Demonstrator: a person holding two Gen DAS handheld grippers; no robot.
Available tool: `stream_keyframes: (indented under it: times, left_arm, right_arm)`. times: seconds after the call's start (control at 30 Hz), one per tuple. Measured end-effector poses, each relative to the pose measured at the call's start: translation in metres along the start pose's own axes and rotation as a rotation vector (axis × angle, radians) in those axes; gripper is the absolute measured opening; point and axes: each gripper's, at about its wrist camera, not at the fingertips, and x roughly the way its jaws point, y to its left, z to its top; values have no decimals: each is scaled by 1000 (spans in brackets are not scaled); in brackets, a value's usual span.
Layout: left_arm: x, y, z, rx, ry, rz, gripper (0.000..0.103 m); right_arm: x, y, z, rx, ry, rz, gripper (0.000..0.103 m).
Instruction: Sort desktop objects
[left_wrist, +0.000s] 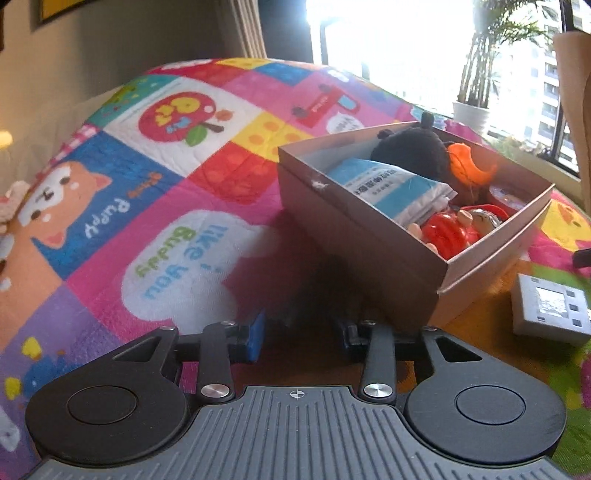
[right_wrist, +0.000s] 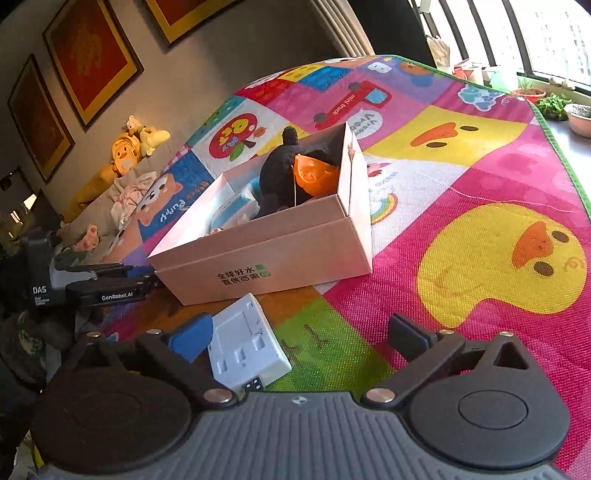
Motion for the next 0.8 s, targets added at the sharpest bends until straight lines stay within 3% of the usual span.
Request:
stream_keyframes:
  times: [0.13, 0.3, 0.47, 0.67, 0.8]
  left_arm:
    - [16, 1, 7, -31, 10, 4, 47]
    - [11, -8, 6, -42, -1, 24, 25]
    - [-30, -13, -20, -122, -2, 62, 22]
    - [-90, -46, -51, -171, -29, 10, 22]
    - [-110, -73, -62, -174, -37, -85, 22]
  right_arm:
    - [0, -1, 0, 8, -2, 7, 102]
    - [-1, -3, 0, 26, -13, 3, 102]
    - [-1, -4, 1, 39, -19, 4, 103]
    - [-1, -5, 0, 45, -20, 6, 103]
    - [0, -4, 0, 36, -18, -3, 103]
